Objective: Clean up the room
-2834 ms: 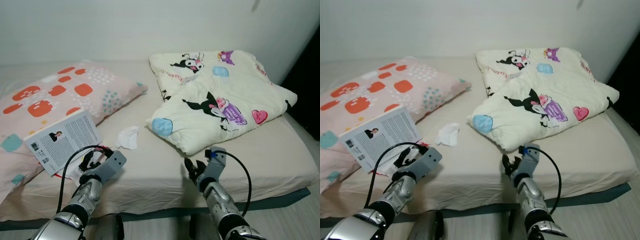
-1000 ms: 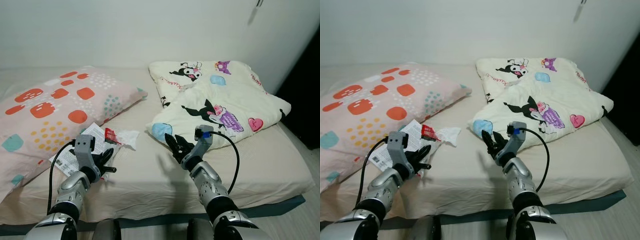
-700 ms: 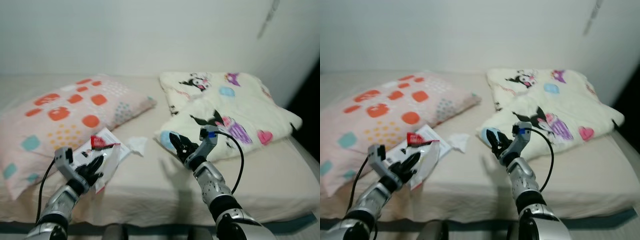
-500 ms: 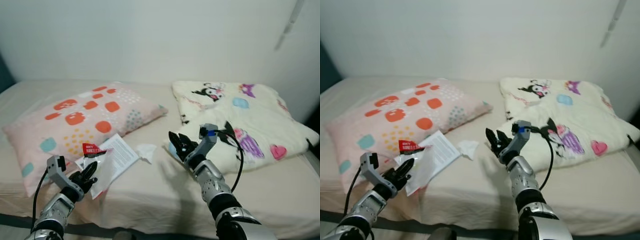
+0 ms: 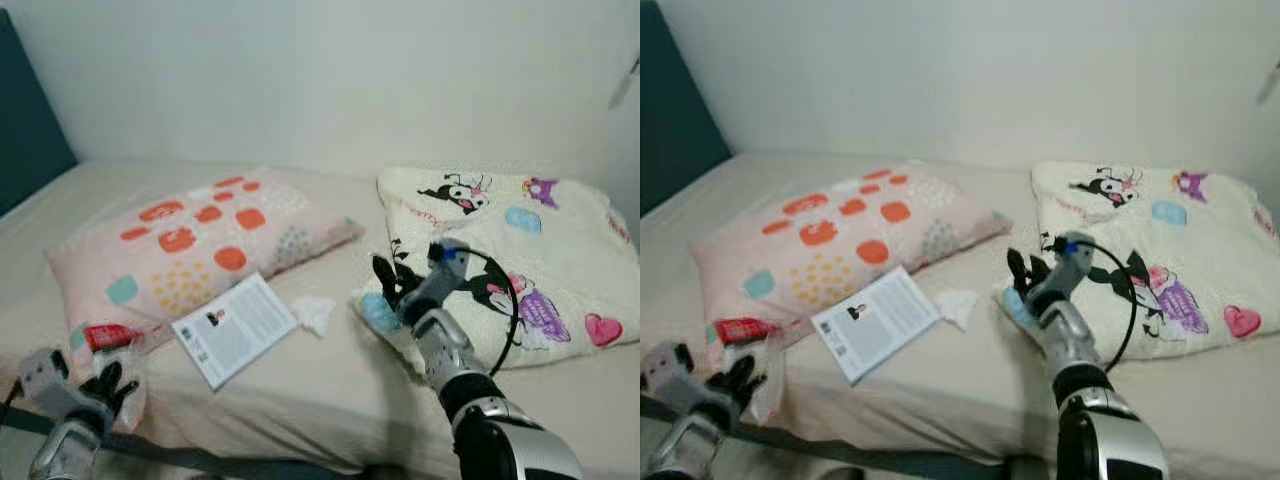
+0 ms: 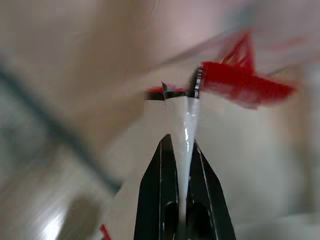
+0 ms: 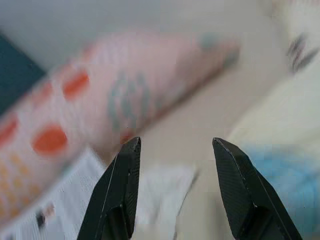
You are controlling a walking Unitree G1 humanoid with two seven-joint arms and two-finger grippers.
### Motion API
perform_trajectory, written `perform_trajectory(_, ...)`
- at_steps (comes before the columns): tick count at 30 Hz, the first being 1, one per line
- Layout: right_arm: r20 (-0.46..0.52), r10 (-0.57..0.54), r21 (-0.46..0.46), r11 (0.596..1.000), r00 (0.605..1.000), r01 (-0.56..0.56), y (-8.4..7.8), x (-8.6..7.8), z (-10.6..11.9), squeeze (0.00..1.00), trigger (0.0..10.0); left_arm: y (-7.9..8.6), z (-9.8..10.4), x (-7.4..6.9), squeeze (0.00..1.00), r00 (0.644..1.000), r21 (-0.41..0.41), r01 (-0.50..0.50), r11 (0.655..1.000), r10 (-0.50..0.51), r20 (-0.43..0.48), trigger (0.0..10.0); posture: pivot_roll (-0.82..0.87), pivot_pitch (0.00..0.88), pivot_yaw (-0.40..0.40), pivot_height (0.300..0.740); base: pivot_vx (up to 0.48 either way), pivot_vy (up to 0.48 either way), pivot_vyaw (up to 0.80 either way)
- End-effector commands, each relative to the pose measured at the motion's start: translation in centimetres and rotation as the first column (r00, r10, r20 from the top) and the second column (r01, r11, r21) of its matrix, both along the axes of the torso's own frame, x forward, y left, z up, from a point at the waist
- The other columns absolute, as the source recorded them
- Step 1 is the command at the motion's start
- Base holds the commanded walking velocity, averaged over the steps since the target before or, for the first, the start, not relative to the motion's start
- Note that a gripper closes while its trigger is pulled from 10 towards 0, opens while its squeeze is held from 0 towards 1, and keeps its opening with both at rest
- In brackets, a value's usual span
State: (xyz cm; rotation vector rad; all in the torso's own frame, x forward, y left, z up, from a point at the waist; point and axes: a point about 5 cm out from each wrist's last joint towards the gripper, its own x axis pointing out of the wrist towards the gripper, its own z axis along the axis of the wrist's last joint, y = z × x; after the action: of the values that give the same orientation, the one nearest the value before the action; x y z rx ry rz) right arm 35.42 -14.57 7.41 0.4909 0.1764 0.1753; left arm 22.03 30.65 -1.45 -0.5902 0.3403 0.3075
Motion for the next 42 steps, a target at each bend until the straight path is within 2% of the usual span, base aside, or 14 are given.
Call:
perform_trajectory(1, -0.028, 0.028, -0.006, 1.000, 0.999, -0.029, 0.8, -0.3, -0.6, 0.00, 10.0, -0.3, -0.4, -0.3, 0.00, 0.999, -0.002, 0.008, 1.000, -0.008, -0.031, 10.0, 0.17, 0.067, -0.072, 0.556, 0.000, 0.000, 0.00)
perform_trajectory(3, -0.031, 0.028, -0.005, 1.000, 0.999, -0.028, 0.7, -0.4, -0.7, 0.00, 10.0, -0.4, -0.7, -0.5, 0.00, 0.999, -0.001, 0.010, 1.000, -0.010, -0.043, 10.0, 0.17, 0.071, -0.072, 0.556, 0.000, 0.000, 0.00)
perform_trajectory(6, -0.091, 0.020, -0.023, 0.999, 0.996, -0.022, 0.4, -1.1, -1.9, 0.00, 10.0, -2.2, -2.5, -1.9, 0.00, 0.988, -0.008, 0.057, 0.998, -0.057, -0.146, 10.0, 0.17, 0.096, -0.067, 0.556, 0.000, 0.000, 0.00)
perform_trajectory(11, -0.137, 0.004, -0.014, 1.000, 0.991, -0.006, 0.2, -1.4, -2.6, 0.00, 10.0, -3.1, -3.2, -2.5, 0.00, 0.981, -0.002, 0.100, 0.995, -0.099, -0.169, 10.0, 0.19, 0.136, -0.062, 0.556, 0.000, 0.000, 0.00)
perform_trajectory(14, -0.154, -0.005, -0.013, 1.000, 0.988, 0.003, 0.0, -1.6, -2.9, 0.00, 10.0, -3.1, -3.4, -3.1, 0.00, 0.978, 0.005, 0.118, 0.993, -0.116, -0.174, 10.0, 0.21, 0.152, -0.059, 0.556, 0.000, 0.000, 0.00)
perform_trajectory(18, -0.157, -0.109, 0.009, 0.994, 0.982, 0.112, -2.1, -1.1, -2.3, 0.00, 10.0, -1.9, -3.5, -4.7, 0.00, 0.975, 0.033, 0.143, 0.989, -0.135, -0.174, 10.0, 0.27, 0.224, -0.035, 0.556, 0.000, 0.000, 0.00)
perform_trajectory(21, -0.152, -0.130, 0.028, 0.990, 0.980, 0.136, -2.6, -0.9, -2.0, 0.00, 10.0, -1.6, -3.4, -4.9, 0.00, 0.975, 0.045, 0.148, 0.988, -0.138, -0.175, 10.0, 0.28, 0.231, -0.033, 0.556, 0.000, 0.000, 0.00)
perform_trajectory(24, -0.131, -0.161, 0.083, 0.982, 0.978, 0.172, -3.6, -0.5, -1.2, 0.00, 10.0, -0.5, -2.8, -5.6, 0.00, 0.978, 0.079, 0.158, 0.984, -0.145, -0.150, 10.0, 0.34, 0.293, -0.013, 0.556, 0.000, 0.000, 0.00)
perform_trajectory(30, -0.041, -0.102, 0.167, 0.980, 0.994, 0.108, -2.9, 0.7, 0.7, 0.00, 10.0, 1.0, -0.9, -5.6, 0.00, 0.984, 0.145, 0.175, 0.974, -0.168, -0.060, 10.0, 0.39, 0.352, 0.006, 0.556, 0.000, 0.000, 0.00)
perform_trajectory(36, 0.008, -0.073, 0.206, 0.976, 0.997, 0.069, -2.1, 1.7, 2.4, 0.00, 10.0, 1.0, 1.1, -5.2, 0.00, 0.977, 0.188, 0.208, 0.960, -0.215, 0.016, 10.0, 0.41, 0.398, 0.013, 0.556, 0.000, 0.000, 0.00)
perform_trajectory(40, 0.013, -0.086, 0.202, 0.976, 0.996, 0.082, -2.1, 2.1, 3.1, 0.00, 10.0, 0.8, 2.2, -4.8, 0.00, 0.971, 0.203, 0.221, 0.954, -0.236, 0.050, 10.0, 0.42, 0.421, 0.016, 0.556, 0.000, 0.000, 0.00)
perform_trajectory(42, 0.021, -0.116, 0.219, 0.970, 0.993, 0.109, -2.5, 2.6, 4.0, 0.00, 10.0, 0.5, 3.5, -4.9, 0.00, 0.961, 0.221, 0.243, 0.944, -0.265, 0.077, 10.0, 0.43, 0.440, 0.022, 0.556, 0.000, 0.000, 0.00)
